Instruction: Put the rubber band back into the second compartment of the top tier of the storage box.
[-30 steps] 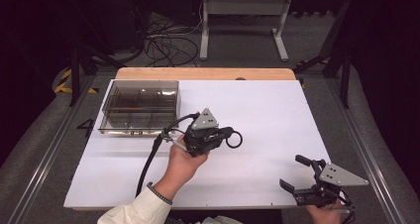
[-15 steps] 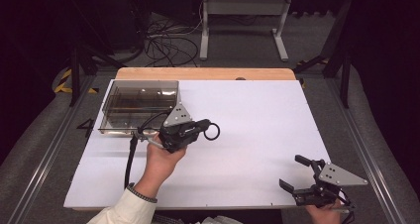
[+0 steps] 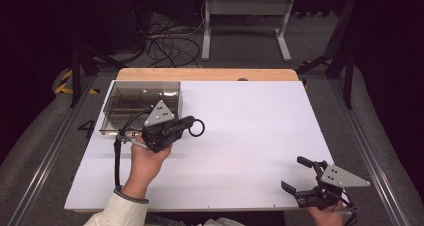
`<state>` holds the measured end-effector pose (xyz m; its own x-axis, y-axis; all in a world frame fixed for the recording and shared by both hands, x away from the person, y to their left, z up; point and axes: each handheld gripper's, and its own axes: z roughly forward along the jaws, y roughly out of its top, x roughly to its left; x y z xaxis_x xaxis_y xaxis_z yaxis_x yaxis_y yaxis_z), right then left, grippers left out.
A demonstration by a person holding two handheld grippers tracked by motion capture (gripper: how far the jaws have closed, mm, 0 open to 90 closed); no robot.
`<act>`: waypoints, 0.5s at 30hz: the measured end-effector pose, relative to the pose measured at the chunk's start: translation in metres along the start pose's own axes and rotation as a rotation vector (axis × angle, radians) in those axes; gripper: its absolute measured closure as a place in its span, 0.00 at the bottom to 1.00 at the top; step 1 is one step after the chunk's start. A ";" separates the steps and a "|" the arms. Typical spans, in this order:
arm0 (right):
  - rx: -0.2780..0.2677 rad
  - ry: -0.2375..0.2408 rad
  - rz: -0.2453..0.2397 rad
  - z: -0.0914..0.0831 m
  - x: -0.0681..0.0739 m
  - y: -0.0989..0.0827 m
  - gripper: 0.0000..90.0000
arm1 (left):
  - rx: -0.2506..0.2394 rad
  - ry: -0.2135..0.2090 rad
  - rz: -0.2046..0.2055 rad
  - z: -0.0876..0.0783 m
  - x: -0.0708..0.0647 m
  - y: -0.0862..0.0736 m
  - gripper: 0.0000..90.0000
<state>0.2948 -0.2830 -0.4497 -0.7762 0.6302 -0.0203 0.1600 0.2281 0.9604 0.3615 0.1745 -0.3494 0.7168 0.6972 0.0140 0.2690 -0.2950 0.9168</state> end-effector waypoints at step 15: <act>0.002 0.004 0.002 0.001 0.000 0.000 0.04 | -0.010 0.068 -0.005 -0.017 0.020 -0.008 0.96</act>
<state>0.2955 -0.2825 -0.4502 -0.7781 0.6279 -0.0175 0.1629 0.2287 0.9598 0.3627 0.2015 -0.3492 0.6698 0.7416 0.0363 0.2657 -0.2851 0.9209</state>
